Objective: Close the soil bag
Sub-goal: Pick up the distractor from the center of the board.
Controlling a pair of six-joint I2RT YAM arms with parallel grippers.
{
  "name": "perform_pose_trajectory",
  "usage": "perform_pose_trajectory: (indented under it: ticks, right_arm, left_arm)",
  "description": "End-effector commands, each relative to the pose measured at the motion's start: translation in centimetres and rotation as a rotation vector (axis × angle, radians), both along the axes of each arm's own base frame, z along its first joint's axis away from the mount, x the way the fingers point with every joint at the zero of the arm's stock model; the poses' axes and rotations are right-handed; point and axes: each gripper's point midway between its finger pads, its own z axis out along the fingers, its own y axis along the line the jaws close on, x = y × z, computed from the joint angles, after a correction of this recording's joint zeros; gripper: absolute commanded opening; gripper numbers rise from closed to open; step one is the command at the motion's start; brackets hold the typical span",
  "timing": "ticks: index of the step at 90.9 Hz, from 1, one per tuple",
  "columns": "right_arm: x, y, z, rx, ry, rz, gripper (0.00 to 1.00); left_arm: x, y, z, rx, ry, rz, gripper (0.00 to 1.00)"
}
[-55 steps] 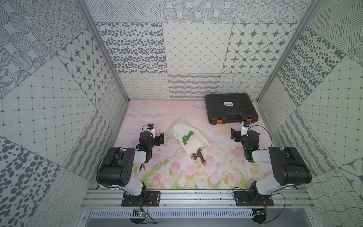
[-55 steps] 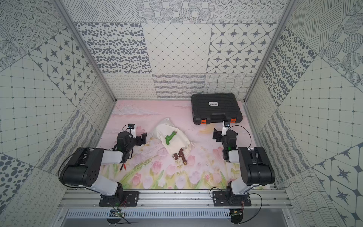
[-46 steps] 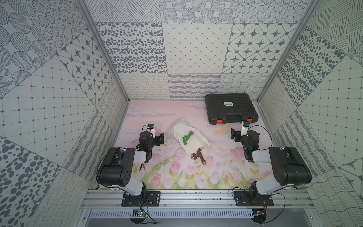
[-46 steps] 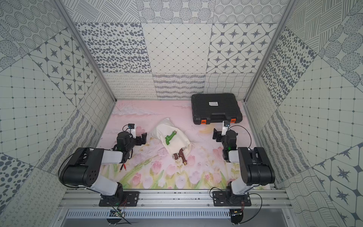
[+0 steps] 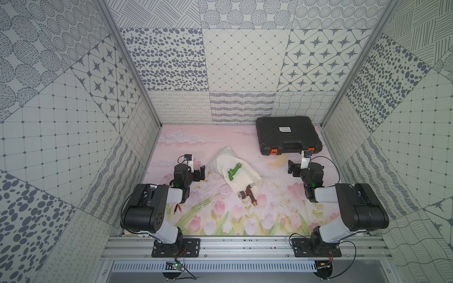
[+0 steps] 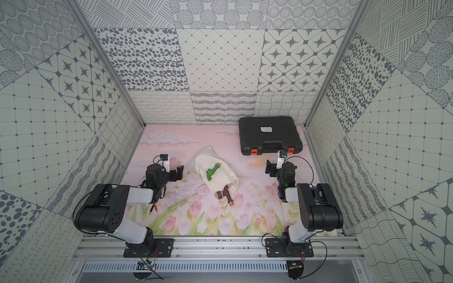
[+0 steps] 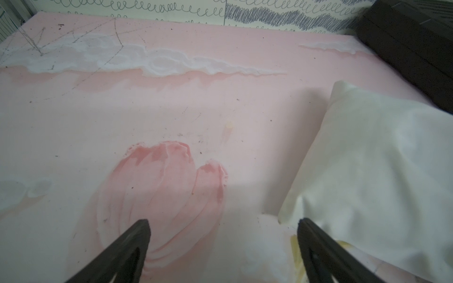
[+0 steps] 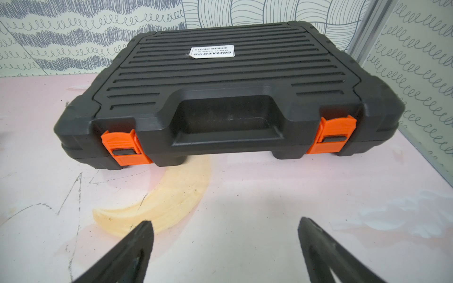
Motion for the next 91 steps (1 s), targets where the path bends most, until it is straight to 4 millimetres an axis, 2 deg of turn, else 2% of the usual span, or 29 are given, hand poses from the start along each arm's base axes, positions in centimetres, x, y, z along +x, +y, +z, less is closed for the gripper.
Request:
perform_pose_trajectory:
  ticks: [1, 10, 20, 30, 38, 44, 55, 64, 74, 82, 91]
  right_arm:
    - [1.0, 0.4, 1.7, -0.001, -0.066, 0.014, 0.97]
    - [0.7, 0.5, 2.7, -0.006, -0.077, 0.019, 0.97]
    - [0.4, 0.4, 4.2, -0.009, -0.052, 0.004, 0.97]
    - [0.3, 1.3, 5.8, 0.002, 0.012, 0.002, 0.97]
    - [0.4, 2.7, 7.7, 0.026, 0.038, 0.012, 0.97]
    - [0.2, 4.6, 8.5, 0.042, 0.074, 0.050, 0.97]
    - [-0.3, 7.8, 9.9, 0.035, 0.124, 0.108, 0.97]
    - [-1.1, 10.0, 11.0, 0.030, 0.131, 0.161, 0.97]
    - [-1.9, 11.5, 12.0, 0.048, 0.116, 0.213, 0.97]
    - [-2.0, 11.8, 12.1, 0.060, 0.121, 0.225, 0.97]
    - [-2.2, 11.8, 12.5, 0.067, 0.122, 0.226, 0.97]
  left_arm:
    - [0.5, -1.0, 2.3, -0.005, -0.085, -0.061, 0.98]
    - [-0.2, -0.8, 4.2, 0.004, -0.112, -0.040, 0.98]
    - [-1.2, -1.8, 7.7, 0.038, -0.172, -0.046, 0.98]
    - [-1.9, -3.8, 11.4, 0.004, -0.198, -0.084, 0.99]
    - [-2.6, -5.7, 12.7, -0.040, -0.125, -0.110, 0.98]
    - [-3.2, -8.4, 13.7, -0.070, -0.087, -0.172, 0.97]
    - [-4.9, -13.8, 13.6, -0.078, 0.043, -0.288, 0.93]
    - [-6.3, -17.1, 12.3, -0.008, 0.159, -0.354, 0.86]
    - [-7.4, -19.8, 10.1, 0.130, 0.275, -0.420, 0.81]
    - [-7.7, -21.4, 8.4, 0.216, 0.361, -0.479, 0.78]
    - [-7.4, -22.1, 6.4, 0.286, 0.470, -0.504, 0.71]
